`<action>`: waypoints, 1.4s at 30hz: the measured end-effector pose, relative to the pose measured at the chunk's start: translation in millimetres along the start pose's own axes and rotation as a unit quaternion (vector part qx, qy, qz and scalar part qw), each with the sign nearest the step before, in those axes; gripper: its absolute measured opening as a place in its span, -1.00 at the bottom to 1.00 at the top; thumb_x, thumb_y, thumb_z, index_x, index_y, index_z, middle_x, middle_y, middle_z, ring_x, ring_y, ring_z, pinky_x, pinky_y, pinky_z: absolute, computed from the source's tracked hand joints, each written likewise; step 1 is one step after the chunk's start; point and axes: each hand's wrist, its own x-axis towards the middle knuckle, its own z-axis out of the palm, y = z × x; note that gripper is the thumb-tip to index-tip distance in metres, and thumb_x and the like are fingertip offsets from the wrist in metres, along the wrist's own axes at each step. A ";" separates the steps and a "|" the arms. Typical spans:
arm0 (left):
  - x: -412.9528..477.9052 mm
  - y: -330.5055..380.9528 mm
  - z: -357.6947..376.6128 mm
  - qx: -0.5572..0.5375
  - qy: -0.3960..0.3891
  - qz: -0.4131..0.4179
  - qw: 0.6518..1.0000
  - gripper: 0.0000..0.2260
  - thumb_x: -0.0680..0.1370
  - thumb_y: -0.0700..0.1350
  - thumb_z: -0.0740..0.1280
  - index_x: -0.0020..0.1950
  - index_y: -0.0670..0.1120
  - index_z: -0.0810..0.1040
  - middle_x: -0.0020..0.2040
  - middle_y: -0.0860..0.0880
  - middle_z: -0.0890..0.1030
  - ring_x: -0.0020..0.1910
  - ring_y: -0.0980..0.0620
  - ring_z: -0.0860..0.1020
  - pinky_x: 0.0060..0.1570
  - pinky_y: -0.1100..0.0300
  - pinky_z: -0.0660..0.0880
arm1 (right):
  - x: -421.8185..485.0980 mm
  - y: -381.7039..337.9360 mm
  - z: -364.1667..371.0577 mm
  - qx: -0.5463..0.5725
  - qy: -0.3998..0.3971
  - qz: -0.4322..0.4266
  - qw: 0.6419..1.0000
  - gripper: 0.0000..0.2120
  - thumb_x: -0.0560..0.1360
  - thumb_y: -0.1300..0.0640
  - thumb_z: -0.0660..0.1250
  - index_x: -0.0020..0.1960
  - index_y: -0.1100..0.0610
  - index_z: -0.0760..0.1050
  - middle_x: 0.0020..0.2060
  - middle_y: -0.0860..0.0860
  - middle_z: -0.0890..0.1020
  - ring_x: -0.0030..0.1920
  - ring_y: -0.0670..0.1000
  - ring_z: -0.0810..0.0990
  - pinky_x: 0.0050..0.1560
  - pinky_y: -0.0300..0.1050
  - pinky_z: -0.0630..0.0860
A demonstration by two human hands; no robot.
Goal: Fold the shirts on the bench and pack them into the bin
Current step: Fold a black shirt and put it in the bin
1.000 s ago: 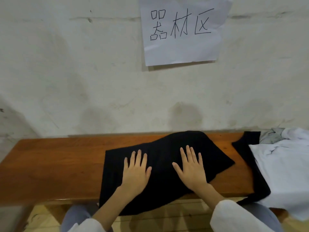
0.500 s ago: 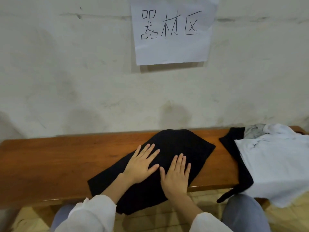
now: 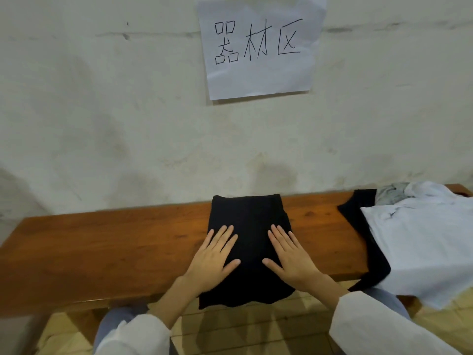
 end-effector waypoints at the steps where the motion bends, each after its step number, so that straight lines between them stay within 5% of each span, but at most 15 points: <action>1: -1.4 -4.4 1.3 -0.008 -0.012 0.018 1.000 -0.39 0.62 0.27 -0.09 0.54 -0.09 0.13 0.55 -0.06 0.14 0.53 0.03 -0.03 0.45 0.07 -0.12 | -2.9 1.5 0.7 0.004 -0.011 -0.001 1.000 -0.18 0.47 -0.41 -0.28 0.53 0.11 -0.22 0.50 -0.05 -0.22 0.49 -0.08 -0.32 0.46 -0.13 -0.35; 4: -9.4 -9.0 6.4 -0.023 -0.015 0.048 0.998 -0.28 0.58 0.36 -0.11 0.56 -0.10 -0.07 0.56 -0.01 -0.07 0.53 0.06 -0.15 0.45 0.11 -0.23 | -10.3 3.6 -2.9 -0.004 -0.052 -0.024 0.998 -0.09 0.43 -0.48 -0.22 0.53 0.11 -0.27 0.48 -0.06 -0.30 0.49 -0.06 -0.37 0.45 -0.11 -0.35; 7: -25.2 -8.5 4.4 0.009 -0.018 0.061 0.998 -0.21 0.54 0.41 -0.04 0.54 -0.15 0.08 0.54 -0.06 0.12 0.52 -0.01 0.07 0.41 0.07 -0.06 | -19.0 7.9 -4.6 -0.029 -0.069 -0.060 0.995 -0.01 0.38 -0.54 -0.13 0.52 0.13 -0.28 0.49 -0.02 -0.29 0.50 -0.02 -0.34 0.44 -0.11 -0.34; 11: -40.1 -6.6 8.1 0.020 -0.007 0.060 0.998 -0.19 0.49 0.44 0.01 0.51 -0.13 0.23 0.49 -0.04 0.28 0.46 0.01 0.27 0.42 0.07 0.10 | -26.3 1.1 -7.9 -0.034 -0.135 -0.012 0.990 -0.13 0.44 -0.42 -0.06 0.44 0.24 0.20 0.41 0.13 0.38 0.43 0.06 0.28 0.44 0.01 -0.01; 14: -46.7 0.7 6.2 0.000 -0.013 0.042 0.999 -0.27 0.45 0.39 0.04 0.39 -0.09 0.44 0.38 -0.01 0.46 0.33 0.04 0.46 0.31 0.09 0.39 | -29.2 -10.0 -1.8 -0.001 -0.149 -0.013 0.989 -0.27 0.42 -0.29 -0.03 0.38 0.21 0.27 0.32 0.10 0.50 0.33 0.03 0.47 0.42 -0.06 0.02; 17: -50.7 9.4 5.5 -0.010 0.035 0.050 0.998 -0.40 0.43 0.29 0.08 0.22 -0.06 0.60 0.22 0.01 0.60 0.16 0.05 0.58 0.11 0.13 0.53 | -37.7 -19.2 -7.9 -0.012 -0.091 -0.020 0.996 -0.39 0.44 -0.21 -0.02 0.26 0.09 0.52 0.21 0.00 0.60 0.23 -0.06 0.55 0.34 -0.13 0.34; 19: -49.9 10.3 1.5 -0.005 0.054 0.060 0.997 -0.51 0.45 0.22 0.12 0.09 -0.03 0.67 0.11 0.03 0.65 0.04 0.07 0.63 -0.03 0.21 0.57 | -44.5 -21.8 -17.4 0.019 -0.023 -0.023 0.999 -0.55 0.53 -0.12 0.08 0.25 0.05 0.55 0.27 -0.05 0.54 0.30 -0.09 0.48 0.29 -0.24 0.37; 21: -48.7 8.3 -9.3 -0.008 0.052 0.068 0.996 -0.67 0.45 0.18 0.28 -0.02 0.02 0.70 0.01 0.07 0.68 -0.08 0.13 0.66 -0.18 0.30 0.58 | -44.3 -20.4 -33.3 0.066 -0.043 -0.029 0.996 -0.64 0.58 -0.01 0.22 0.34 0.05 0.48 0.34 -0.06 0.46 0.37 -0.06 0.41 0.33 -0.22 0.33; 23: -47.5 6.3 -32.8 -0.056 0.003 0.056 0.997 -0.77 0.48 0.13 0.38 0.02 0.03 0.66 -0.07 0.10 0.68 -0.15 0.14 0.64 -0.24 0.29 0.57 | -39.5 -19.3 -53.3 0.112 -0.085 -0.018 0.990 -0.74 0.56 0.00 0.28 0.19 0.06 0.56 0.11 -0.05 0.63 0.13 -0.04 0.58 0.04 -0.23 0.49; 25: -38.0 1.2 -61.6 -0.145 -0.082 0.029 0.986 -0.82 0.58 0.07 0.27 0.01 0.01 0.57 -0.17 0.10 0.61 -0.23 0.15 0.57 -0.28 0.27 0.47 | -28.9 -19.6 -77.3 0.136 -0.115 -0.008 0.984 -0.86 0.52 0.01 0.34 -0.04 0.06 0.60 -0.18 -0.07 0.63 -0.14 -0.05 0.61 -0.20 -0.23 0.47; 28: -14.3 -9.0 -106.1 -0.204 -0.130 0.013 0.970 -0.84 0.57 0.03 0.29 -0.14 -0.01 0.54 -0.25 0.10 0.55 -0.27 0.15 0.52 -0.30 0.30 0.33 | -9.1 -17.0 -115.7 0.150 -0.150 0.001 0.977 -0.85 0.49 0.02 0.38 -0.21 0.05 0.54 -0.27 -0.05 0.60 -0.21 -0.03 0.60 -0.22 -0.16 0.48; 36: 50.7 -29.3 -232.1 -0.132 0.024 -0.027 0.991 -0.90 0.54 -0.07 0.33 -0.15 -0.06 0.52 -0.24 0.04 0.51 -0.14 -0.04 0.53 -0.15 0.09 0.43 | 53.4 7.4 -228.3 0.145 0.025 0.023 0.989 -0.90 0.57 0.15 0.24 -0.09 0.05 0.50 -0.14 -0.01 0.56 -0.06 0.07 0.54 -0.12 -0.14 0.33; 42: 49.5 -23.6 -240.9 -0.073 0.167 -0.042 0.982 -0.90 0.54 -0.13 0.29 -0.01 -0.04 0.59 -0.13 0.00 0.56 -0.12 -0.01 0.52 -0.18 0.16 0.39 | 52.8 4.3 -221.5 0.094 0.180 0.020 0.979 -0.68 0.58 0.20 0.19 0.29 0.03 0.48 0.13 0.01 0.61 0.11 0.08 0.56 0.13 -0.06 0.45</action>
